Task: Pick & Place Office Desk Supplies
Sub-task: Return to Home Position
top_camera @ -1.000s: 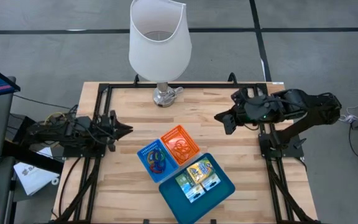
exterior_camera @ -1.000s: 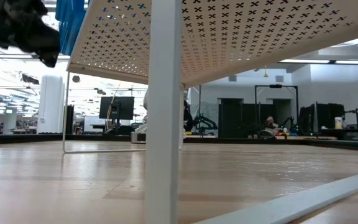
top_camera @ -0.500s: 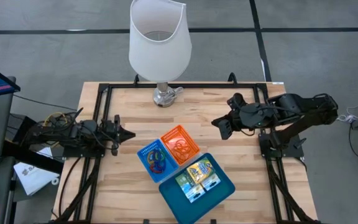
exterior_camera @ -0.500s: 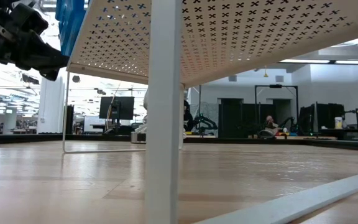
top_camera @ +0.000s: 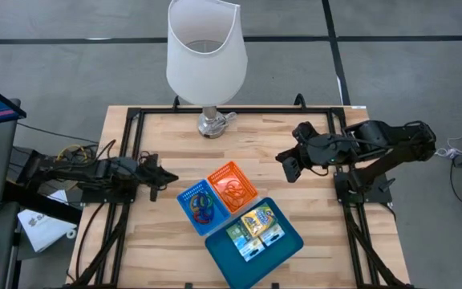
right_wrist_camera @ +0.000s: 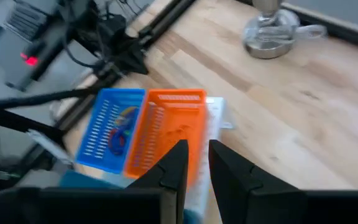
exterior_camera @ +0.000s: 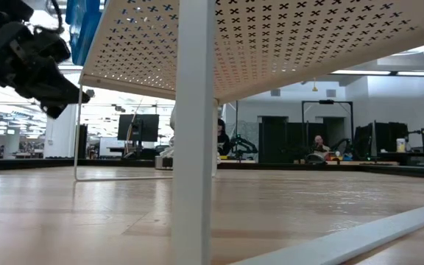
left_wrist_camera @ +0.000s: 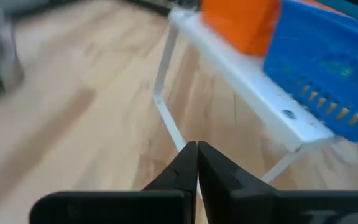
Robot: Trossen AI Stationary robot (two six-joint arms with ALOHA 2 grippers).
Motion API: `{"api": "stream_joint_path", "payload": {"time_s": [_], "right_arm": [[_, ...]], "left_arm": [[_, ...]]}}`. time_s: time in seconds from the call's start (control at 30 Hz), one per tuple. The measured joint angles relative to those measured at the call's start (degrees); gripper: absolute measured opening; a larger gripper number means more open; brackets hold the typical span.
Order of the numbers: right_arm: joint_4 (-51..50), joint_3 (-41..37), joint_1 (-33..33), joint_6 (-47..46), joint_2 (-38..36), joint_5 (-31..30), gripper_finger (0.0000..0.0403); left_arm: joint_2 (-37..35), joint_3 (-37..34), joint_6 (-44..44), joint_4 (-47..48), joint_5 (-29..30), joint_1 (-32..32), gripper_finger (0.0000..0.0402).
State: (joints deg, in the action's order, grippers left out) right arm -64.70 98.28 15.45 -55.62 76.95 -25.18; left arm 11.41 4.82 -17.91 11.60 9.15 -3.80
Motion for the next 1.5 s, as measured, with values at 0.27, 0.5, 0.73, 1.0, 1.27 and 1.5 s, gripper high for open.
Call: {"api": "stream_joint_path", "payload": {"time_s": [0.27,0.5,0.73,1.0,1.27,1.5], "right_arm": [[1.55,-0.02,-5.57,15.82,-1.92,1.51,0.0062],[5.31,-0.01,-7.98,35.60,-5.79,3.28,0.0062],[14.23,-7.19,-14.73,50.86,-12.79,13.52,0.0062],[29.22,-23.64,-23.24,60.12,-24.77,28.42,0.0062],[36.54,-39.96,-33.72,59.93,-36.67,40.47,0.0062],[43.44,-54.24,-34.72,53.81,-48.90,43.18,0.0062]], "left_arm": [[5.44,0.00,-7.85,-0.04,-0.01,0.01,0.0004],[8.04,0.00,-7.85,-0.07,0.00,0.01,0.0003],[8.62,0.00,-7.87,-0.09,0.00,0.01,0.0003],[8.60,0.00,-7.87,-0.10,0.00,0.01,0.0003],[8.58,0.00,-7.87,-0.11,0.00,0.01,0.0003],[8.58,0.00,-7.87,-0.11,0.00,0.01,0.0003]]}}
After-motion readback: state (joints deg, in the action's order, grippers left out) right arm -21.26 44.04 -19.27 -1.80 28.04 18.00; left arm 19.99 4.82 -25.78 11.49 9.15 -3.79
